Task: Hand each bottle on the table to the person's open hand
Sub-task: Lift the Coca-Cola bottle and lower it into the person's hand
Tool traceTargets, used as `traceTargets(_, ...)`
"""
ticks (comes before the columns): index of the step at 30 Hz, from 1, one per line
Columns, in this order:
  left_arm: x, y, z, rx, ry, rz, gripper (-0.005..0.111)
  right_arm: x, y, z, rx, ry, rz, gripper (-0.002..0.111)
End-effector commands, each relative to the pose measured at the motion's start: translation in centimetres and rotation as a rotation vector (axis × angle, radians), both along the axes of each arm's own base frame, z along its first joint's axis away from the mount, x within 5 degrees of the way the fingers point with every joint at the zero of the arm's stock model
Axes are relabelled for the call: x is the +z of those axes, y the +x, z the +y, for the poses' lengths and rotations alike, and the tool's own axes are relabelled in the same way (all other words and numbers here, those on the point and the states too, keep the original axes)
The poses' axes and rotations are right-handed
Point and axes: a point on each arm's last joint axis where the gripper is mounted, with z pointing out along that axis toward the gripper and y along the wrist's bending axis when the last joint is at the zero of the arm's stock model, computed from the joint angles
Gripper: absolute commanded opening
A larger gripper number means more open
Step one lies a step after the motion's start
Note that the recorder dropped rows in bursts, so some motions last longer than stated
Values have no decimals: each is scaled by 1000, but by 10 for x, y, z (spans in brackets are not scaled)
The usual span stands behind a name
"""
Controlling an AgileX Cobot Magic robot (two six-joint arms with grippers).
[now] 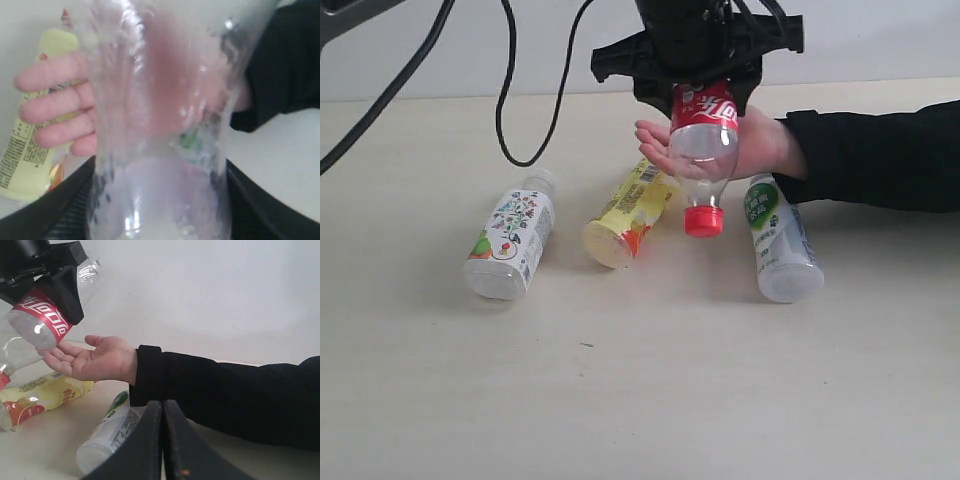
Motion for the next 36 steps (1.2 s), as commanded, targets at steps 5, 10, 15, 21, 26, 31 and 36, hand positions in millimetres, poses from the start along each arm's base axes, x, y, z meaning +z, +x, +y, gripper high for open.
traceTargets(5,-24,38,12,128,-102,52,0,-1,0,0,2,3,-3,0)
traceTargets(10,-38,54,10,130,-182,17,0,-1,0,0,2,3,-3,0)
traceTargets(15,-37,63,16,152,-209,0,0,-1,0,0,2,3,-3,0)
traceTargets(21,-46,65,12,155,-230,10,0,-1,0,0,2,3,-3,0)
traceTargets(26,-63,68,8,161,-231,42,0,-1,0,0,2,3,-3,0)
traceTargets(31,-62,69,9,146,-232,28,0,-1,0,0,2,3,-3,0)
traceTargets(36,-62,71,10,132,-227,18,11,-1,0,0,2,3,-3,0)
